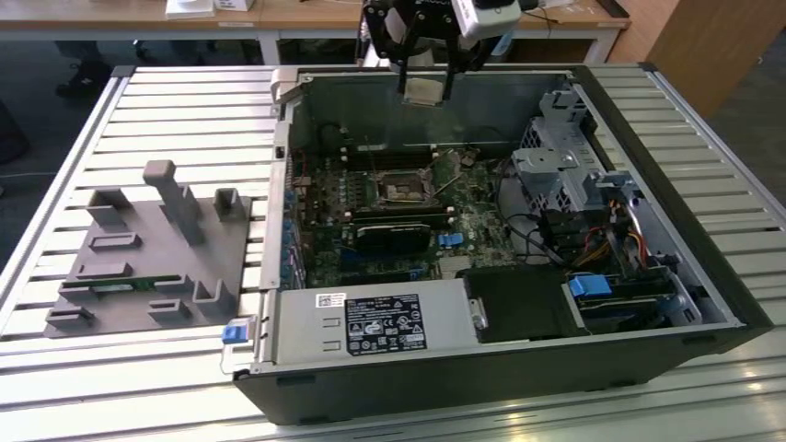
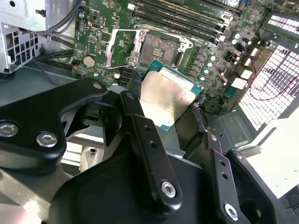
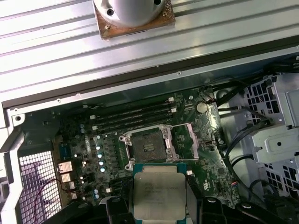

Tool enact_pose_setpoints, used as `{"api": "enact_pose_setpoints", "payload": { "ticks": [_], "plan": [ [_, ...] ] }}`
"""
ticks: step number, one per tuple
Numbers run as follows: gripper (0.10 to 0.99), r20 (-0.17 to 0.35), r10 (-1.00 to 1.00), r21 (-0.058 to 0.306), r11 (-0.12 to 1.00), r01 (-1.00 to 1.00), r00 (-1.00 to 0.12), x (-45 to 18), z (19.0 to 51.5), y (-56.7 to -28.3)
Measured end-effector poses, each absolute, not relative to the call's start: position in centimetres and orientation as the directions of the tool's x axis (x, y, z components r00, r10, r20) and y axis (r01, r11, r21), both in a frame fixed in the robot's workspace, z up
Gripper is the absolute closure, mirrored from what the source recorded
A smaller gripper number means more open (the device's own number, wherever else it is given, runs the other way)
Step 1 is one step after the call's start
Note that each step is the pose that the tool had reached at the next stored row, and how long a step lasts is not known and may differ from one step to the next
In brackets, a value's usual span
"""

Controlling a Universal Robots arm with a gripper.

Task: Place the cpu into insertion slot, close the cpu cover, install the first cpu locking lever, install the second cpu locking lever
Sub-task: 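Place the cpu into insertion slot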

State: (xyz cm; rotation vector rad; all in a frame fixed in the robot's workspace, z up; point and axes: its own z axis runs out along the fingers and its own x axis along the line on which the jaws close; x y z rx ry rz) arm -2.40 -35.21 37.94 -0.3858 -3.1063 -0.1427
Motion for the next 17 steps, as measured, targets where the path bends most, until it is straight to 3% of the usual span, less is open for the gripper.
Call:
{"api": "enact_pose_setpoints", "payload": {
  "ticks": [17],
  "plan": [
    [0.549, 0.019, 0.299, 0.089, 0.950, 0.299, -0.954, -2.40, 37.93, -35.21]
  ]
}}
